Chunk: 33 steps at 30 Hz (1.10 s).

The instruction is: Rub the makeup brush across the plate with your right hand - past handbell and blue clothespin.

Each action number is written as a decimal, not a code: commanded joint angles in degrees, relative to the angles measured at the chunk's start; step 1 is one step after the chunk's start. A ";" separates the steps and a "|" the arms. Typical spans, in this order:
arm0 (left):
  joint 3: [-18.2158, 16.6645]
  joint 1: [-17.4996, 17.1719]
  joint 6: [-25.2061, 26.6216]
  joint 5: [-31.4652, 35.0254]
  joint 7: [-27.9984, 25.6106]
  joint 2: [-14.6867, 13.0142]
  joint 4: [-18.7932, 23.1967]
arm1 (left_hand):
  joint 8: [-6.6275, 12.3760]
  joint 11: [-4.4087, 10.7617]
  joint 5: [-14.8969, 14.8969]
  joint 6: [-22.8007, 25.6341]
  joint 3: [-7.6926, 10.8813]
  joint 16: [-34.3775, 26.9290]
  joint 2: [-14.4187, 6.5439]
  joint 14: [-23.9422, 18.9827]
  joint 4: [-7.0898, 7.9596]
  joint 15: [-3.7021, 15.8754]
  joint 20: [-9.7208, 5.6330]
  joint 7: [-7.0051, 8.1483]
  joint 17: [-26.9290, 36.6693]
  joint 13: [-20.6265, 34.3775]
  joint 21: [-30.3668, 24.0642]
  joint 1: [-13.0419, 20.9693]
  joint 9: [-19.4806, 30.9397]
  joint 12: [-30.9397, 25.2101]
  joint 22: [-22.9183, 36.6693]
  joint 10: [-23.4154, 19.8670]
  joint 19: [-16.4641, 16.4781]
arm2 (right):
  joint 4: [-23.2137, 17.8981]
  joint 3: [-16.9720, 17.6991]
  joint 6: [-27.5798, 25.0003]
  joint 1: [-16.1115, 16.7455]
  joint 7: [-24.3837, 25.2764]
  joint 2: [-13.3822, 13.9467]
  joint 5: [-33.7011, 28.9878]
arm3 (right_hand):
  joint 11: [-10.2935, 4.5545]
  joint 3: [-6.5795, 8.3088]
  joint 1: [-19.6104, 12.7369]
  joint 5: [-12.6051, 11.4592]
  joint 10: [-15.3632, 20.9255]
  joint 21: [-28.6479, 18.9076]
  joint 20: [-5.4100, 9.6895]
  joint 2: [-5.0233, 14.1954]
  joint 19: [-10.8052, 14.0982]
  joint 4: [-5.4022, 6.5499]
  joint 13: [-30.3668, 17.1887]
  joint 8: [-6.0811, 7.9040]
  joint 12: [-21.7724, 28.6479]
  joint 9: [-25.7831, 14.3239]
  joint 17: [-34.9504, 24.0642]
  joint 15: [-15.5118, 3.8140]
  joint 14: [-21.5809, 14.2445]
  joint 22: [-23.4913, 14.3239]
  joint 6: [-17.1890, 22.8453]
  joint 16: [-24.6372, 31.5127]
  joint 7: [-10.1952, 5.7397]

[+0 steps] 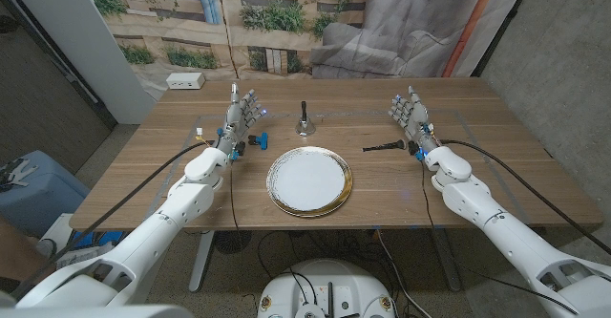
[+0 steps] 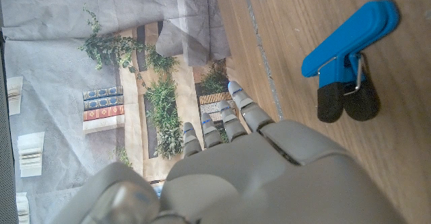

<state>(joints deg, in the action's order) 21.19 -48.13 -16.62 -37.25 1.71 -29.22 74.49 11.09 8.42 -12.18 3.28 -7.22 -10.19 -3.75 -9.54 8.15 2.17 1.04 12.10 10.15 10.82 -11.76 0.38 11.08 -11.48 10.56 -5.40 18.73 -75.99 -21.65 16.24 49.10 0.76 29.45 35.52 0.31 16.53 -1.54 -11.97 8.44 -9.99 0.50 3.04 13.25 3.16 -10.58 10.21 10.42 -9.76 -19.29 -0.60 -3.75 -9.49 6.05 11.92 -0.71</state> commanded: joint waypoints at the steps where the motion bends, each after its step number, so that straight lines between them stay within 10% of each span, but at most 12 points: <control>1: 0.02 0.00 -0.01 0.02 -0.01 0.02 -0.01 | 0.20 0.62 -0.19 -0.07 -0.08 -0.40 -0.83 -0.37 0.39 0.79 0.01 0.55 0.19 0.13 -0.25 -0.09 0.10 -0.44 0.23 -0.04 0.40 | -3.22 -1.69 -1.73 1.46 6.37 1.74 -6.61 | 0.07 0.33 0.08 -0.32 0.66 -0.46 0.29 0.41 0.47 -0.11 -0.12 0.61 0.65 -0.28 0.01 -0.06 -0.61 -0.12 0.93 0.40 -0.30; 33: 0.00 -0.01 0.03 -0.03 0.10 -0.06 0.03 | 0.21 0.54 -0.18 -0.03 -0.08 -0.41 -0.83 -0.40 0.39 0.73 0.02 0.55 0.19 0.13 -0.25 -0.09 0.10 -0.39 0.23 0.09 0.42 | -16.28 -5.52 -15.40 1.57 15.18 14.65 -30.39 | -0.53 1.68 -3.30 -0.42 0.89 -0.37 1.40 0.51 -0.87 -3.11 -0.06 0.44 0.61 -0.29 2.12 -1.19 -0.31 -0.05 0.80 -0.38 -1.74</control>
<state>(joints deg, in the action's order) 21.21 -48.14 -16.62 -37.27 1.76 -29.27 74.50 11.09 8.40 -12.19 3.28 -7.23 -10.42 -3.74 -9.53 8.14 2.16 1.04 12.08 10.27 10.81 -11.75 0.38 11.06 -11.48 10.55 -5.40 18.73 -87.99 -25.75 5.19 50.99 15.31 39.26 12.94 -0.11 18.09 -4.27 -11.97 9.03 -9.98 1.86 3.33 12.30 0.62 -10.57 10.64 10.81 -9.74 -17.26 -1.55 -3.82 -9.46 6.75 11.64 -1.85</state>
